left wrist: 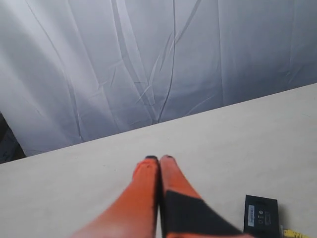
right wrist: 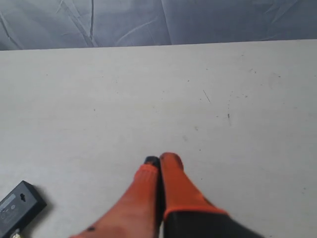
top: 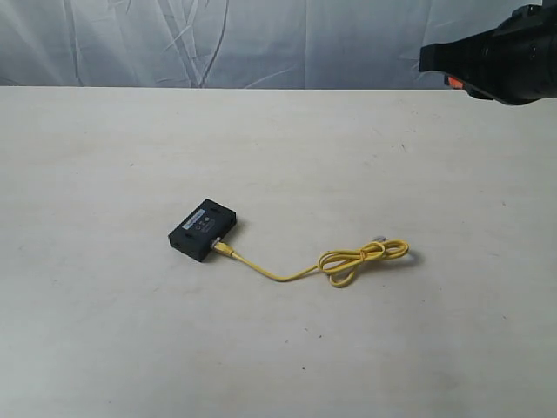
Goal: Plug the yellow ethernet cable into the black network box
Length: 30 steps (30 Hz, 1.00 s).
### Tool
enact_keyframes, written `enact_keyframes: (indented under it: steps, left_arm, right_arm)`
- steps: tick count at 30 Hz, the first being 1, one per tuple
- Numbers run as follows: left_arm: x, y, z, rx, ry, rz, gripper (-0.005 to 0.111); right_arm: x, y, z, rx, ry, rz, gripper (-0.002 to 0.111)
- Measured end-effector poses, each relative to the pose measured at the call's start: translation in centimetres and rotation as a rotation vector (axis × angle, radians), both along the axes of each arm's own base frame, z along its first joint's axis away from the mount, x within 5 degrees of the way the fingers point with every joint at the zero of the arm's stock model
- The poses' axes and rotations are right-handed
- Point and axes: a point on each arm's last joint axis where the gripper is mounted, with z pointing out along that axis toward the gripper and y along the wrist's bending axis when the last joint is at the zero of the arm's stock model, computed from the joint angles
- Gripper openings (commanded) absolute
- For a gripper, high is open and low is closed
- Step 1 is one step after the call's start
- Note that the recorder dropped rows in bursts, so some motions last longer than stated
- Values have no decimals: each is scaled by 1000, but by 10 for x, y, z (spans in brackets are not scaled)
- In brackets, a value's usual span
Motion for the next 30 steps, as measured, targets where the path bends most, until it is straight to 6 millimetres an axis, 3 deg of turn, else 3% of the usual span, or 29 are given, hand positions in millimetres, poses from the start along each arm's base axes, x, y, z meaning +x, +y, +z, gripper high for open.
enact_keyframes:
  steps: [9, 17, 20, 24, 30]
  left_arm:
    - [-2, 0, 0, 2, -6, 0, 0]
    - [-13, 5, -9, 174, -32, 26, 0]
    - [-28, 5, -24, 198, -47, 22, 0]
    - [-42, 8, -59, 215, -102, 52, 0]
    - [-40, 13, -106, 218, -153, 120, 0]
  right_arm:
    - [0, 0, 0, 2, -1, -1, 0]
    - [0, 0, 0, 3, -1, -2, 0]
    - [0, 0, 0, 3, -1, -2, 0]
    - [0, 0, 0, 3, -1, -2, 0]
    - [0, 0, 0, 3, -1, -1, 0]
